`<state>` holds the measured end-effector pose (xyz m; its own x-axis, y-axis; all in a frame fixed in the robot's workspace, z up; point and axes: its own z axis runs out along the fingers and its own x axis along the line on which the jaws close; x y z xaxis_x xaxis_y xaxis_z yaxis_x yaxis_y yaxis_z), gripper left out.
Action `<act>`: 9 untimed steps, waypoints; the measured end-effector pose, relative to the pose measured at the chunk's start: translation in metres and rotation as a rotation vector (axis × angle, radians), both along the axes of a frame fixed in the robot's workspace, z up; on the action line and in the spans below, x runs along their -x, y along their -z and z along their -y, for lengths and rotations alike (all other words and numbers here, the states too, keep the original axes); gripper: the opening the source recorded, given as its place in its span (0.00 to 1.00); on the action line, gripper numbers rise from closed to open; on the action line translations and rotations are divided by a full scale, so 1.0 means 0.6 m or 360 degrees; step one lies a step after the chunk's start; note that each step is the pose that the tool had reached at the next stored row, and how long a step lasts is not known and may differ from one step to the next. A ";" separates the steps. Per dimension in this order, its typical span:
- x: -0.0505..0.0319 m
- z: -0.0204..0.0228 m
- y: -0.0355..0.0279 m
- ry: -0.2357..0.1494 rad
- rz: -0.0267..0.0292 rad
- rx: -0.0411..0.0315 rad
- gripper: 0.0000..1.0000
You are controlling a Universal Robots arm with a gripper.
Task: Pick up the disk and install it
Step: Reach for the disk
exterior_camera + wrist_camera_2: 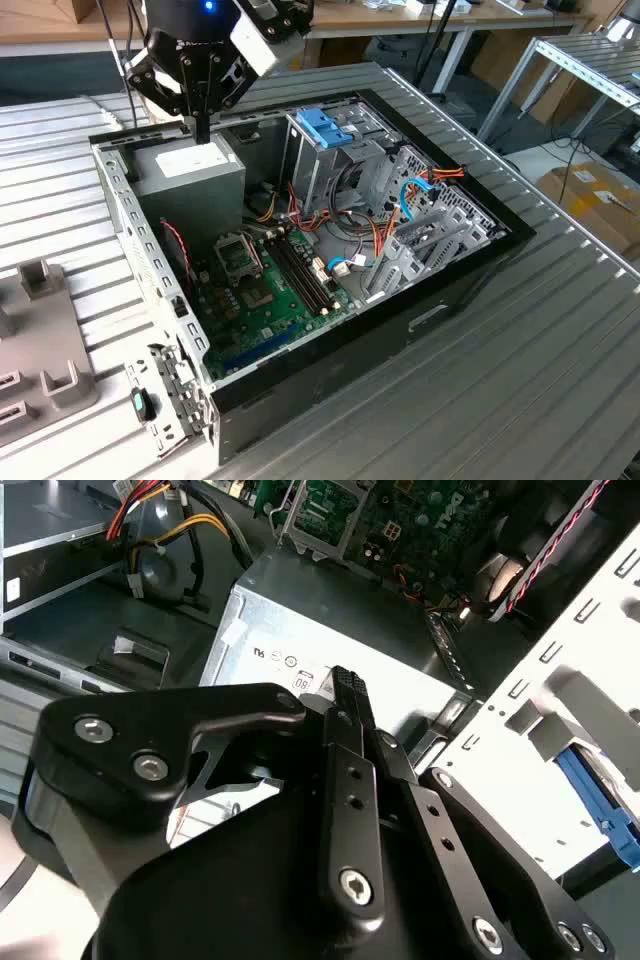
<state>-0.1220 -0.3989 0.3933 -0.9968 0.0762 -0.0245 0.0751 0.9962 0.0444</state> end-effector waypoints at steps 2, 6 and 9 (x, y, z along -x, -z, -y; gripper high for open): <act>0.000 0.0000 0.000 0.0000 0.00000 0.0000 0.11; 0.000 -0.0001 0.000 0.0000 0.00000 0.0000 0.11; 0.003 0.0000 0.000 0.0000 0.00000 0.0000 0.11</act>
<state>-0.1237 -0.3989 0.3933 -0.9968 0.0763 -0.0245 0.0752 0.9962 0.0444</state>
